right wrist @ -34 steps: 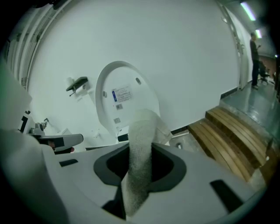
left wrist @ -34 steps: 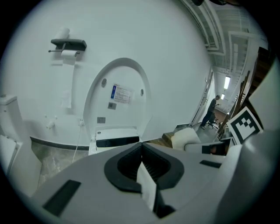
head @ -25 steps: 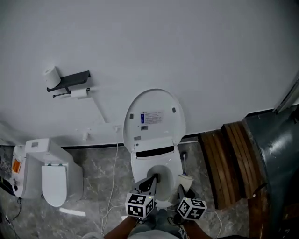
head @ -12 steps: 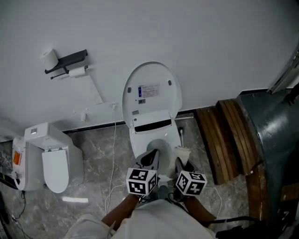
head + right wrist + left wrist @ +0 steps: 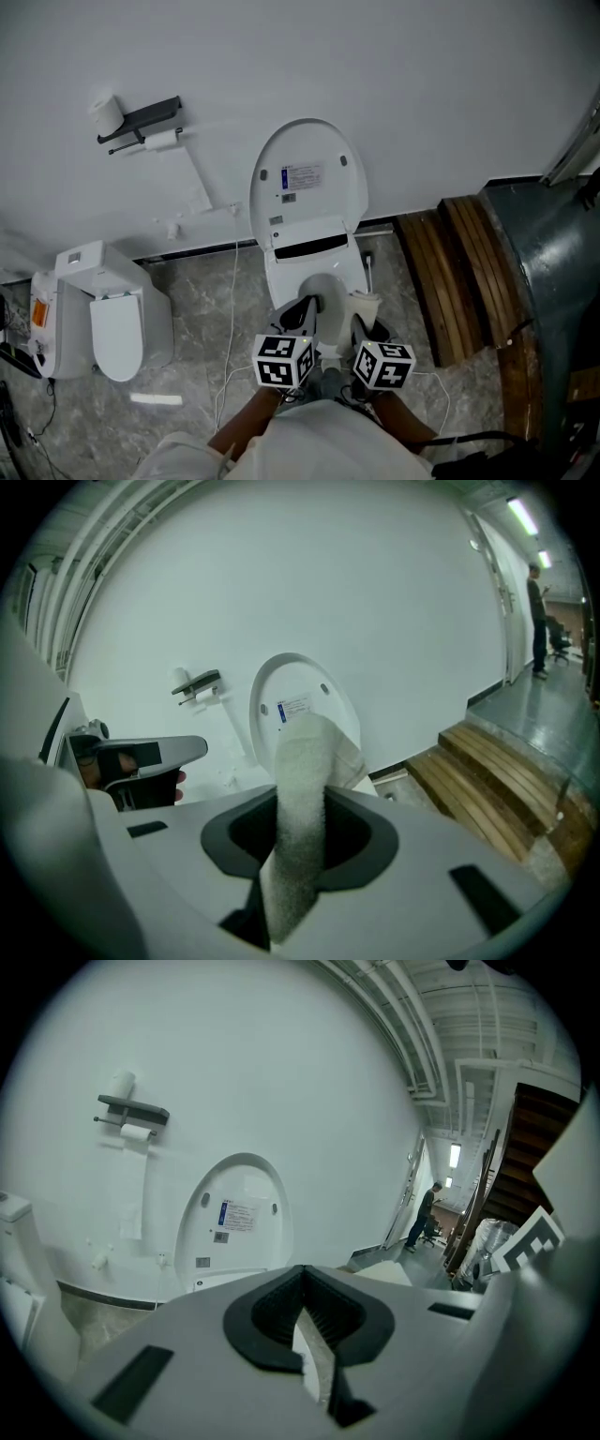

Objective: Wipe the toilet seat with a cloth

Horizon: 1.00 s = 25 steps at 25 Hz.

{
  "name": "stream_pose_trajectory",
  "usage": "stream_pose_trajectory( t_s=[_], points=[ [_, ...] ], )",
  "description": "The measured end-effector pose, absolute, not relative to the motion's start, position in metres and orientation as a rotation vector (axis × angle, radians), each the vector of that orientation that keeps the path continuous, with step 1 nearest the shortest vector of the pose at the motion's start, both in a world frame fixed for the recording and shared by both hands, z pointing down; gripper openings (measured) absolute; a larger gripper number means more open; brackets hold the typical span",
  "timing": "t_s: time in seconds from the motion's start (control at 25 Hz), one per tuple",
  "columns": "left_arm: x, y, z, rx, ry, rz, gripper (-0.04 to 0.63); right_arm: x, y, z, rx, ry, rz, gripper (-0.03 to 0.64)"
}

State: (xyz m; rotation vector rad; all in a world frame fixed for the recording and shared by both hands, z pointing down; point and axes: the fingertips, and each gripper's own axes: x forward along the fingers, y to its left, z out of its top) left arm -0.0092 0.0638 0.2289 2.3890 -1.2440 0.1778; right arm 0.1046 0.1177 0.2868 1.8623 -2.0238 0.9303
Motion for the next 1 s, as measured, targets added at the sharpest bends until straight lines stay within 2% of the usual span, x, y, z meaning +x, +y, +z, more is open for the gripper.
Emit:
stream_pose_trajectory(
  t_s=[0.56,1.0],
  points=[
    [0.003,0.089,0.224,2.419,-1.251,0.214,0.011,0.107,0.135,0.279,1.855,-2.056,0.92,0.1],
    [-0.014,0.094,0.218,2.406,-1.277,0.19,0.011,0.096,0.141,0.274,1.831,-2.069,0.904,0.1]
  ],
)
